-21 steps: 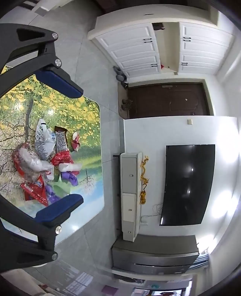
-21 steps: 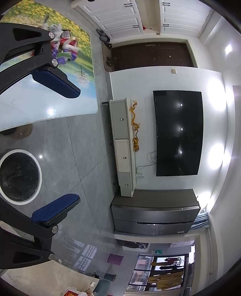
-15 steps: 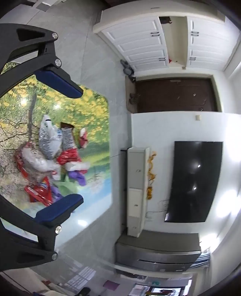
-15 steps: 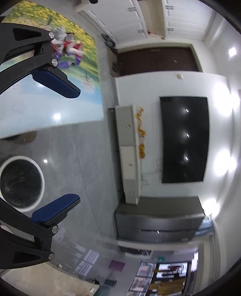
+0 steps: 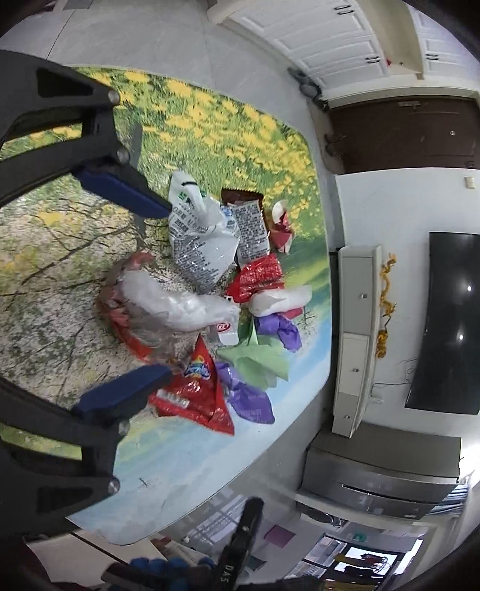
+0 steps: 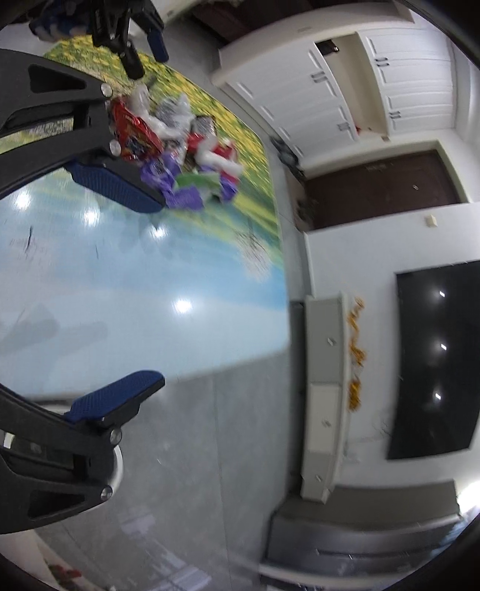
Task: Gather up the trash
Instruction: 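Reach both grippers toward the trash pile on the table, then grasp clear plastic bag with left gripper while right gripper grasps purple tissue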
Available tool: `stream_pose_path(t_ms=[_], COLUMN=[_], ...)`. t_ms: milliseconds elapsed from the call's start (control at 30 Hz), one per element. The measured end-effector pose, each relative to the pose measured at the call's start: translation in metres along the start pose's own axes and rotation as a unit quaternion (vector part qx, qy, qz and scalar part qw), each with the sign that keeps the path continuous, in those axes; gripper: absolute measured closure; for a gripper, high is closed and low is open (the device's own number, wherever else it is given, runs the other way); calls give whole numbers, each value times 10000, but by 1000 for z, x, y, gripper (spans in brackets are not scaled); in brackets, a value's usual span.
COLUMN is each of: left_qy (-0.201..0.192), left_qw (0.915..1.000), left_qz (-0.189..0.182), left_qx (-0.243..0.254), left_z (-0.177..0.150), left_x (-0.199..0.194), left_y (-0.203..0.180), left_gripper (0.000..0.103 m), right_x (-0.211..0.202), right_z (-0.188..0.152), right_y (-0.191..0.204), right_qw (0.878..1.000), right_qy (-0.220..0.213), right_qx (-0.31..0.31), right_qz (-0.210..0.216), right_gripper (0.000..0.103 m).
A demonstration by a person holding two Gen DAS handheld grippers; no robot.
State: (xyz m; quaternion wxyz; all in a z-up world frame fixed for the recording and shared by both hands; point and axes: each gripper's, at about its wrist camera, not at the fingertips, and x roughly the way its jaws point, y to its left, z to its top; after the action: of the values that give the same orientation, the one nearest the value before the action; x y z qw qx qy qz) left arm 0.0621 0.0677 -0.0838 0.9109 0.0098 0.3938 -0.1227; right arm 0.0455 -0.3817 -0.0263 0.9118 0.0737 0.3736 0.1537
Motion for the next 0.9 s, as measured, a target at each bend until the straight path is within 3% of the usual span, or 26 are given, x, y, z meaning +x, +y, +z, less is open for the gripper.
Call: stream_pose_path(t_ms=[100, 267, 333, 433, 500, 567, 600, 900], left_qy=[226, 551, 649, 807, 875, 823, 785, 254], left_qw=[9994, 9967, 9962, 9943, 9936, 9944, 9946, 9974], left_qz=[-133, -434, -430, -525, -539, -493, -499, -355], left_qx=[-238, -410, -383, -451, -475, -453, -458, -575], left_z=[6, 8, 7, 5, 4, 3, 3, 21], left_x=[20, 46, 54, 64, 68, 66, 64, 22], left_y=[11, 17, 16, 17, 16, 15, 14, 8], left_gripper=[37, 37, 45, 67, 80, 84, 85, 89], right_x=[37, 82, 103, 128, 138, 138, 135, 81], right_z=[-3, 10, 13, 15, 14, 16, 16, 33], right_y=[1, 13, 17, 19, 20, 23, 25, 31], right_qw=[9989, 9949, 9928, 9881, 9848, 9841, 9840, 9867], right_qy=[435, 664, 768, 925, 1009, 1012, 979, 282], right_qx=[-36, 31, 21, 168, 256, 189, 138, -88], right_qz=[190, 756, 918, 1214, 1392, 1444, 1479, 1599], right_gripper=[27, 35, 40, 51, 70, 86, 88, 93])
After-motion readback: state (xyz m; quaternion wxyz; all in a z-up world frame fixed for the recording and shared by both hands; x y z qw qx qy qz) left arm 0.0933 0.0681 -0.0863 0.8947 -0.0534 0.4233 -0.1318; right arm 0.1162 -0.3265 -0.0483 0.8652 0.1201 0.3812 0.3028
